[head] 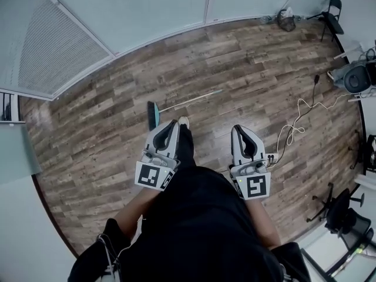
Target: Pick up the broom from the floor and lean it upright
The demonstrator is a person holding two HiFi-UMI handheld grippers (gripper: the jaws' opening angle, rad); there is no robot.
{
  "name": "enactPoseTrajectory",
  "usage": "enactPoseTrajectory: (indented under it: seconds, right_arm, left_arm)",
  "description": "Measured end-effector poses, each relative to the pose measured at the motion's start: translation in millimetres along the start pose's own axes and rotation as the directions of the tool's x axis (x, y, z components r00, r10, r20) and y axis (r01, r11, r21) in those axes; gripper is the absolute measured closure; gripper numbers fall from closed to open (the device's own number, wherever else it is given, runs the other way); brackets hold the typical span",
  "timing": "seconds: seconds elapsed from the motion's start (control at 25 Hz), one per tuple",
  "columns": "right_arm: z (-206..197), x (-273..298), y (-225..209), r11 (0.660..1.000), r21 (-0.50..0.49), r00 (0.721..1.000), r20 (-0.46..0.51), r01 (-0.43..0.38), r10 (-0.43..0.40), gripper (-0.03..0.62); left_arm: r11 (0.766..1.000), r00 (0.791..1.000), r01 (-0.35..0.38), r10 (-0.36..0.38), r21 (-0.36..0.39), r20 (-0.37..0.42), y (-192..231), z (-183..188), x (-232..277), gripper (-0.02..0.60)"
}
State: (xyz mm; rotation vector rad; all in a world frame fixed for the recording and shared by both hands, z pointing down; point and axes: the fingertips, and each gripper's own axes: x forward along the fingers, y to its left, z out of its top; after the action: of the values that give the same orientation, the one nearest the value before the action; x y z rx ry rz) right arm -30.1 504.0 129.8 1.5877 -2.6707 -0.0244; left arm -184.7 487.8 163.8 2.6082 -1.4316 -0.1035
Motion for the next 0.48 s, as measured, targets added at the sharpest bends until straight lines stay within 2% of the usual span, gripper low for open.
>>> enactPoseTrajectory:
  seconds: [0.16,0.36,0.48]
  right_arm:
    - [8.9,70.9,-24.9,1.000,0.006,1.000,-0.013,0.006,-0.006,0.574]
    - [4.4,141.7,-47.7,1.000,0.008,0.999,-0.051,-0.001,0.001,0.574]
    - [4.3,174.8,-58.0,1.000,0.018,0.998,-0.059,0.017,-0.016,0.574]
  left_arm:
    - [1.000,1.000,0.014,-0.014,-0.010,-0.003,44.4,13.0,57.4,0.561]
    - [0.990,1.000,0.003,-0.001,-0.143,0.018,95.5,20.6,103.0,0.561]
    - [0.991,1.000,0.007,-0.007,-0.135,-0.001,115.9,16.4,119.8,0.561]
